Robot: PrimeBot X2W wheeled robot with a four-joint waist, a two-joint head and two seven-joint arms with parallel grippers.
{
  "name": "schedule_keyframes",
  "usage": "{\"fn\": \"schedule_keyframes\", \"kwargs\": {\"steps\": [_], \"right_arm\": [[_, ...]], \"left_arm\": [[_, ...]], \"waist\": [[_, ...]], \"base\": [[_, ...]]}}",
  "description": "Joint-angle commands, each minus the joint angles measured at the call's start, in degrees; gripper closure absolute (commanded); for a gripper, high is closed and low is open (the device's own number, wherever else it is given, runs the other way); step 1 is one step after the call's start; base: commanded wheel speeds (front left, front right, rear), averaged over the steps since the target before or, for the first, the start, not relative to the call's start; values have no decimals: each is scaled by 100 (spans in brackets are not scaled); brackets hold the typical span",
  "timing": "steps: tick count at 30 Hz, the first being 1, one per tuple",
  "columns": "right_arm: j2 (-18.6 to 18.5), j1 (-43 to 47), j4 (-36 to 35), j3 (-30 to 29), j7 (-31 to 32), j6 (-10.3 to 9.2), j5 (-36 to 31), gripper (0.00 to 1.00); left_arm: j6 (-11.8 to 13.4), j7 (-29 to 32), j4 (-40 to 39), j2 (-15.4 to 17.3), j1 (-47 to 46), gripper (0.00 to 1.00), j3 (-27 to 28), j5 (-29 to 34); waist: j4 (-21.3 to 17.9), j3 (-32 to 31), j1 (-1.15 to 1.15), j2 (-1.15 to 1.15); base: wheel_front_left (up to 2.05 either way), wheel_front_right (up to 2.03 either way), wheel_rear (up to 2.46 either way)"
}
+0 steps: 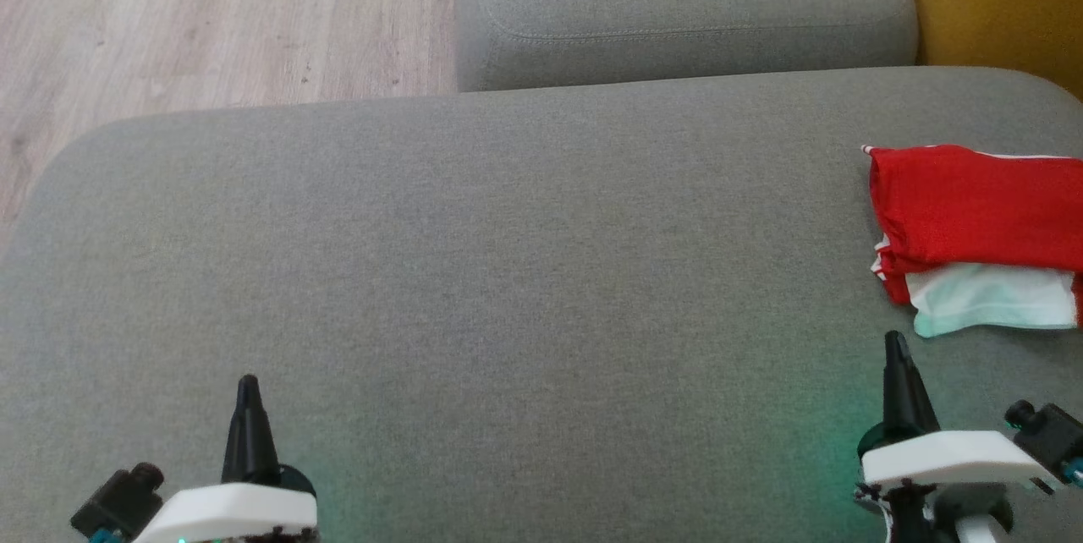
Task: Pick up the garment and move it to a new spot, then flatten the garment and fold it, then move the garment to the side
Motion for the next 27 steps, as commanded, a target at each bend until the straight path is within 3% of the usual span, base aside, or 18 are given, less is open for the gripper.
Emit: {"fn": "schedule_keyframes", "kwargs": {"steps": [1, 27], "right_arm": [[-73, -305, -210, -16, 37, -2, 204, 100], [-85, -427, -324, -218, 461, -3, 1757, 100]], "left_arm": [[-16, 58, -213, 18, -327, 100, 152, -177], [-25, 496, -254, 21, -472, 100, 408, -1632]], "waist": [[-4, 3, 0, 0], [-59, 42, 0, 0]], "base": [[0, 0, 0], [0, 0, 0]]}}
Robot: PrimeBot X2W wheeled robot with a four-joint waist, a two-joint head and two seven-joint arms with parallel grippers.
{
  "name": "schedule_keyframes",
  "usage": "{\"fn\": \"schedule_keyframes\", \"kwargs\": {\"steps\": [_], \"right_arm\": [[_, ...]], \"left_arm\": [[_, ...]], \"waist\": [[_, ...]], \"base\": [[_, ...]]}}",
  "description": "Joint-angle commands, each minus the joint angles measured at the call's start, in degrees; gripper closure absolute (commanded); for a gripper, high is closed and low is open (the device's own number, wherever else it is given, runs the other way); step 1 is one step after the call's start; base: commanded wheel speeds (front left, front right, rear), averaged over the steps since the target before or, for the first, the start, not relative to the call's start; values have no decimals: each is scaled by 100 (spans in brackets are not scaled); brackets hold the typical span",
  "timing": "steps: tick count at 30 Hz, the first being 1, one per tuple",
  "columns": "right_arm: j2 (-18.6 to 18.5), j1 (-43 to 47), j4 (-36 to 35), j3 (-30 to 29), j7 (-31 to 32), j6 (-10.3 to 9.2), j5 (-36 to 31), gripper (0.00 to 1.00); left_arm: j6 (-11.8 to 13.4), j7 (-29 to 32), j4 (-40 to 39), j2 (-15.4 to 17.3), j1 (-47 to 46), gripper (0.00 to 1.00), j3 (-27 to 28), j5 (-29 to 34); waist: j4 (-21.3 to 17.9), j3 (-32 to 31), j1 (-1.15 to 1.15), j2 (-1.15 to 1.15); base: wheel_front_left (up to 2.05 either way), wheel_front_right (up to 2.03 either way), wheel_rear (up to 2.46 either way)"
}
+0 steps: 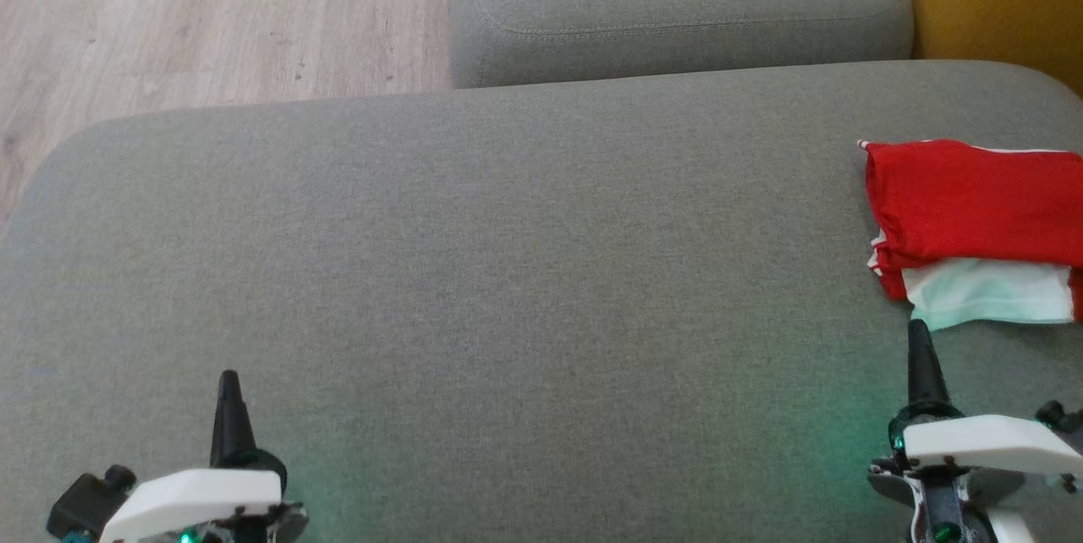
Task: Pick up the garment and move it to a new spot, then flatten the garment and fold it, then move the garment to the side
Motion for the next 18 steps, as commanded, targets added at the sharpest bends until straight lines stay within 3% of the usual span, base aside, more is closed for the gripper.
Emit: {"fn": "schedule_keyframes", "kwargs": {"steps": [1, 18], "right_arm": [[-83, -303, -213, 44, 46, -3, 138, 100], [-86, -383, -288, -97, 330, -4, 1146, 100]], "left_arm": [[-25, 53, -198, 22, -337, 100, 158, -122], [-31, 341, -224, 23, -432, 100, 327, -1072]], "waist": [[-2, 2, 0, 0], [-38, 27, 0, 0]], "base": [[0, 0, 0], [0, 0, 0]]}}
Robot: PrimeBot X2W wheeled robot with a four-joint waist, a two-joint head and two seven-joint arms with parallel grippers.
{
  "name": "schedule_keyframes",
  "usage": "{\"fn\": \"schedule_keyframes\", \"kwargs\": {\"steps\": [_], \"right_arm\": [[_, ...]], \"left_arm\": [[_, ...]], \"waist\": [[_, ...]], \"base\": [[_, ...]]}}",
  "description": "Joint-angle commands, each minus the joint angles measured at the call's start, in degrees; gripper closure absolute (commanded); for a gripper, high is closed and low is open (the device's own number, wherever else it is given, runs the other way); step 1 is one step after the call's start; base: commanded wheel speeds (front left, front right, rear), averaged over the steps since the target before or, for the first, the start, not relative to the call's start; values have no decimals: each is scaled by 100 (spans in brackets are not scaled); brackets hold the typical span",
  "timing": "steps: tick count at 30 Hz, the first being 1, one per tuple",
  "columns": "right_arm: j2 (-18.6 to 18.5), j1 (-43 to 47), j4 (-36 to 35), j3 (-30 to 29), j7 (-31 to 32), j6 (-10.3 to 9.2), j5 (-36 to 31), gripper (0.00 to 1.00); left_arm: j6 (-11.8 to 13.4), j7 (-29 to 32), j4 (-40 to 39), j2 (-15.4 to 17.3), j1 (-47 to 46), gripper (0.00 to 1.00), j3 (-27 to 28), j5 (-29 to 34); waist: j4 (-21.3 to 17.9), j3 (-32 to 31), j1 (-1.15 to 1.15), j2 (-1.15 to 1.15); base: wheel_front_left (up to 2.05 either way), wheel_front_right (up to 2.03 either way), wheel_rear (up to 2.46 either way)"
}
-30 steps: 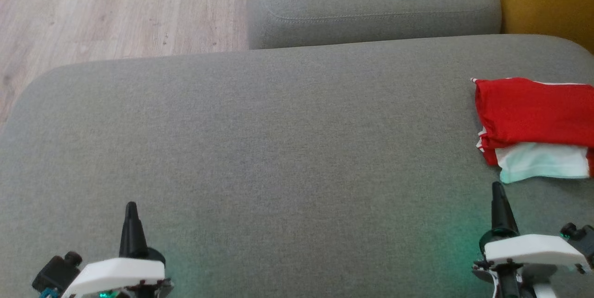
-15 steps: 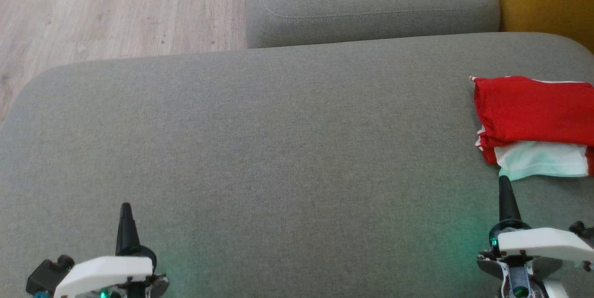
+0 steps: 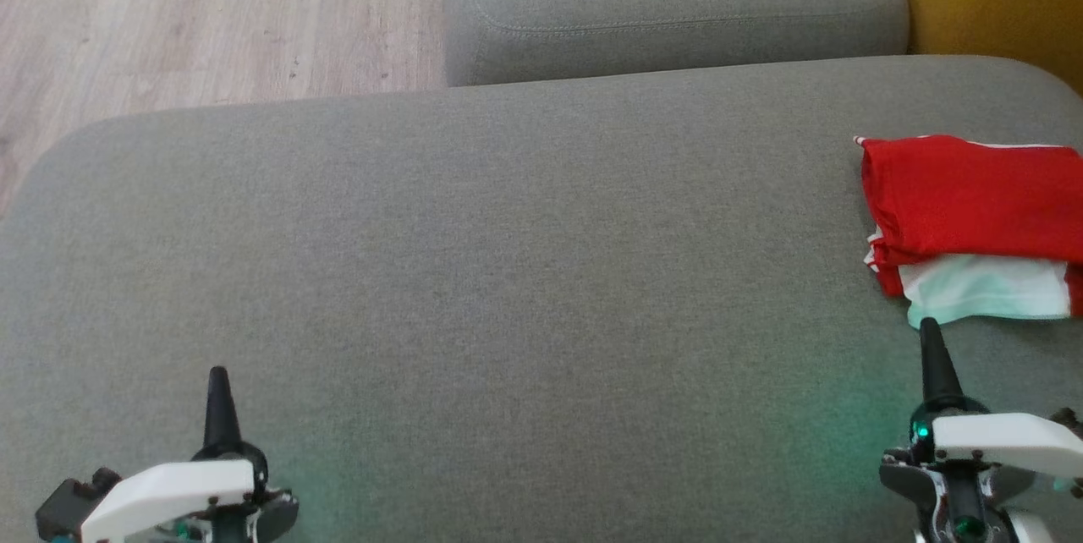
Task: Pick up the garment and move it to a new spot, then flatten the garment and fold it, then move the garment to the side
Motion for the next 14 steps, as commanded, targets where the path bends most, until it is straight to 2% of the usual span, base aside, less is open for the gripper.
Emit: {"fn": "schedule_keyframes", "kwargs": {"steps": [1, 14], "right_arm": [[-85, -370, -227, 55, 52, -3, 200, 100], [-85, -432, -284, -55, 272, -3, 969, 100]], "left_arm": [[-30, 61, -197, 24, -346, 100, 177, -166], [-34, 282, -218, 24, -418, 100, 307, -893]], "waist": [[-4, 3, 0, 0], [-31, 23, 0, 0]], "base": [[0, 0, 0], [0, 0, 0]]}}
